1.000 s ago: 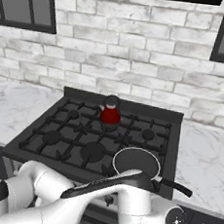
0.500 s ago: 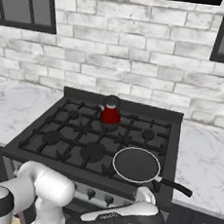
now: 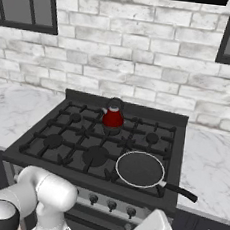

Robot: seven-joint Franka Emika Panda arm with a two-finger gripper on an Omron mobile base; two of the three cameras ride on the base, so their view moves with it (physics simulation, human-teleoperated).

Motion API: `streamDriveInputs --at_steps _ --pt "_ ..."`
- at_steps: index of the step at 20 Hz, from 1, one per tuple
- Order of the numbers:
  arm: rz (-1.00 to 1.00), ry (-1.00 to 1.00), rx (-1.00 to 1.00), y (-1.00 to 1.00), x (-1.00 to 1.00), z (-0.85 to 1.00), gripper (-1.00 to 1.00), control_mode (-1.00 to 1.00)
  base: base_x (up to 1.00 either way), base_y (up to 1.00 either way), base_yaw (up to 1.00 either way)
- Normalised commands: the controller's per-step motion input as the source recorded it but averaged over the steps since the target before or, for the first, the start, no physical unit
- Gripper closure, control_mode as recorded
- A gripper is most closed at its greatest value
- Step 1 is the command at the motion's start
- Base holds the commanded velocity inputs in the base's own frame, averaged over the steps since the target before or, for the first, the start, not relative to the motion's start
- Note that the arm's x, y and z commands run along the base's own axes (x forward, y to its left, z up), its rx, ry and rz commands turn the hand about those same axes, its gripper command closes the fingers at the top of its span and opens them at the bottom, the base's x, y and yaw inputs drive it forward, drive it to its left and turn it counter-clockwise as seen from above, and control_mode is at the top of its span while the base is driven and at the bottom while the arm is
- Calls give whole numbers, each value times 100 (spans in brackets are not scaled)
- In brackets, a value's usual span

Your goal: Pick the pan from the cabinet and place it on the stove. Then turn on the stove burner for the pan.

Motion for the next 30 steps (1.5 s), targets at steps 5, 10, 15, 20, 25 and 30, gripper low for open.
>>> streamDriveInputs --at_steps 5,10,15,20,25,30 --pt "-19 0 50 1 0 -17 -100 -100 0 0 0" --pt "-20 5 43 6 10 -26 -100 -100 0 0 0" --pt "-9 26 32 1 43 -10 -100 -100 0 0 0" --pt "2 25 26 -2 43 -4 -100 -100 0 0 0" --pt "1 3 6 0 3 -30 -100 -100 0 0 0" --pt "-1 0 11 -1 -3 -52 -100 -100 0 0 0"
